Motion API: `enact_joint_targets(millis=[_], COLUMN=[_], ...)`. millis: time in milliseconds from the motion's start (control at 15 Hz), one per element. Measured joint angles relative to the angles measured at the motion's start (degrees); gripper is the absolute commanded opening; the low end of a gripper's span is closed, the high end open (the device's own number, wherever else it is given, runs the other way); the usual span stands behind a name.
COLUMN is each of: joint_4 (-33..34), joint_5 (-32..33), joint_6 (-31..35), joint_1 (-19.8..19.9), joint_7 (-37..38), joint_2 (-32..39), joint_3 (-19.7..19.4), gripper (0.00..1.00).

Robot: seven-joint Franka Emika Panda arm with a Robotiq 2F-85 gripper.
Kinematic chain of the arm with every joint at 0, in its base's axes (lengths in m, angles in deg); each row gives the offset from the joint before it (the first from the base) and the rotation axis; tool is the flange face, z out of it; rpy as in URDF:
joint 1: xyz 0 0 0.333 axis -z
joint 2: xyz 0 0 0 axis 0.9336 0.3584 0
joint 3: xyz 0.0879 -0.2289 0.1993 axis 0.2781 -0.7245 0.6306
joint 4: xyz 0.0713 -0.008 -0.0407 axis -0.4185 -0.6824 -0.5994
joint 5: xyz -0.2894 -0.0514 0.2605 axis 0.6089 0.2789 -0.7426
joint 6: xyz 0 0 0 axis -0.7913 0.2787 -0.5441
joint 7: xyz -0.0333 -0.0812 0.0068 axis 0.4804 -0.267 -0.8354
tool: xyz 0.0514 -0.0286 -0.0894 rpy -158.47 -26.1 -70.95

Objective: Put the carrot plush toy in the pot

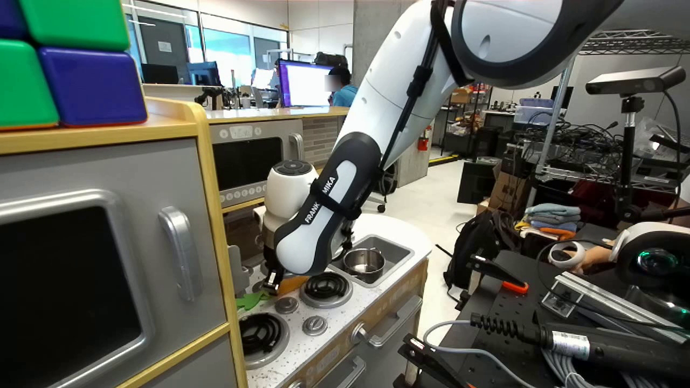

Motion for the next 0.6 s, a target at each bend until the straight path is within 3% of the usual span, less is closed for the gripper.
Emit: enact_joint_targets(millis=[333, 600], joint_4=[-0.81, -9.33], joint_5=[-0.19, -0.13], joint_6=[0.34, 3.53], joint_1=[2.23, 3.93], joint_7=[1.61, 1.86], joint_2=[-0.62, -5.57], joint_3=[0.14, -1.07], gripper=[0.00, 0.03])
